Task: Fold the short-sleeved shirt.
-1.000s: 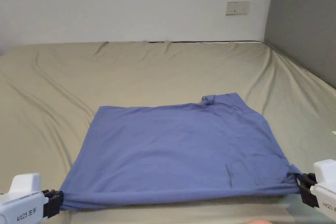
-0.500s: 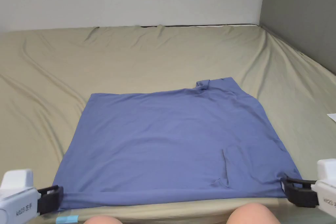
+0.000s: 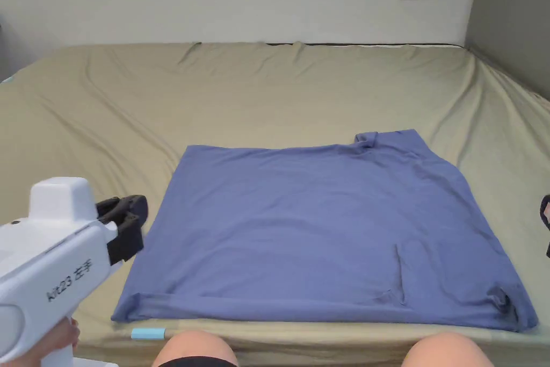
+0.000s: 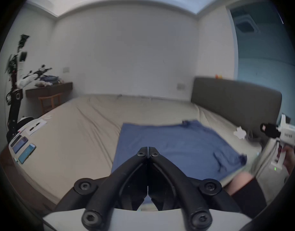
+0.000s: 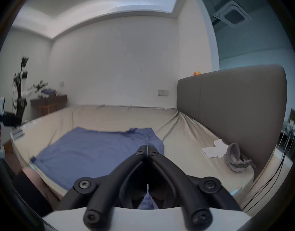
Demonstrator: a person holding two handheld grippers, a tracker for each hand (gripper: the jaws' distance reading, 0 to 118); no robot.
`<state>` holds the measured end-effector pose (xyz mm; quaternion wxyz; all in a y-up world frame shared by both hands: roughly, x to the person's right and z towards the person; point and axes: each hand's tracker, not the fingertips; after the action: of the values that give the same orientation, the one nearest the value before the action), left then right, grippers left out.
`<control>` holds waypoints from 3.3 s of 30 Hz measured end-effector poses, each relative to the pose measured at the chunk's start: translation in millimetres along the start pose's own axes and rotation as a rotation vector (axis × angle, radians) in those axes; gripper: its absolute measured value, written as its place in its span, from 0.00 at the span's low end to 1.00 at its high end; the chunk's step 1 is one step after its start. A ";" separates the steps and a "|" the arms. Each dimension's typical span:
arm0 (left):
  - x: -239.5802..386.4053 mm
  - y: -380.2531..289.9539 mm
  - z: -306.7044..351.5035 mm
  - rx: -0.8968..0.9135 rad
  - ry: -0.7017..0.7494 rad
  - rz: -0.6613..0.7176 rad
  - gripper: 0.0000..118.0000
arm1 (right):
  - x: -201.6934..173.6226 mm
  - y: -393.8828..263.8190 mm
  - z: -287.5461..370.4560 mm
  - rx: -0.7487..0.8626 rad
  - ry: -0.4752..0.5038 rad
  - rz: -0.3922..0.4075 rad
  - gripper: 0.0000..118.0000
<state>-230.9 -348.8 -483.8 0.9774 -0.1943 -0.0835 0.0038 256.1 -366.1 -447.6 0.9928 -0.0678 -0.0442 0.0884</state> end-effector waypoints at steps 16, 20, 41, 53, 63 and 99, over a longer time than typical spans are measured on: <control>-80.9 -92.7 -116.3 -0.506 0.130 0.091 0.60 | -22.8 -12.8 -23.1 -0.227 0.142 -0.018 0.00; -67.6 -106.2 -124.1 -0.588 0.081 0.056 0.03 | -20.1 -15.4 -25.7 -0.252 0.155 -0.024 0.00; -56.5 -81.0 -97.6 -0.428 0.098 0.094 0.01 | 36.6 -123.9 -91.2 -0.681 0.125 -0.018 0.70; -54.5 -39.6 -82.7 -0.375 0.122 0.140 0.00 | 46.8 -82.9 -81.9 -0.605 0.149 -0.091 0.10; -94.7 30.1 -182.1 -0.471 0.080 0.224 0.00 | 62.5 -21.4 -189.4 -0.671 0.154 -0.136 0.09; -48.3 -60.0 -113.9 -0.338 0.080 0.027 0.00 | 3.4 -38.2 -112.5 -0.341 -0.032 -0.107 0.00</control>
<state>-261.3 -449.3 -572.5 0.9332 -0.3569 -0.0415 -0.0050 277.1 -417.0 -552.9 0.9693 -0.2313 -0.0779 0.0278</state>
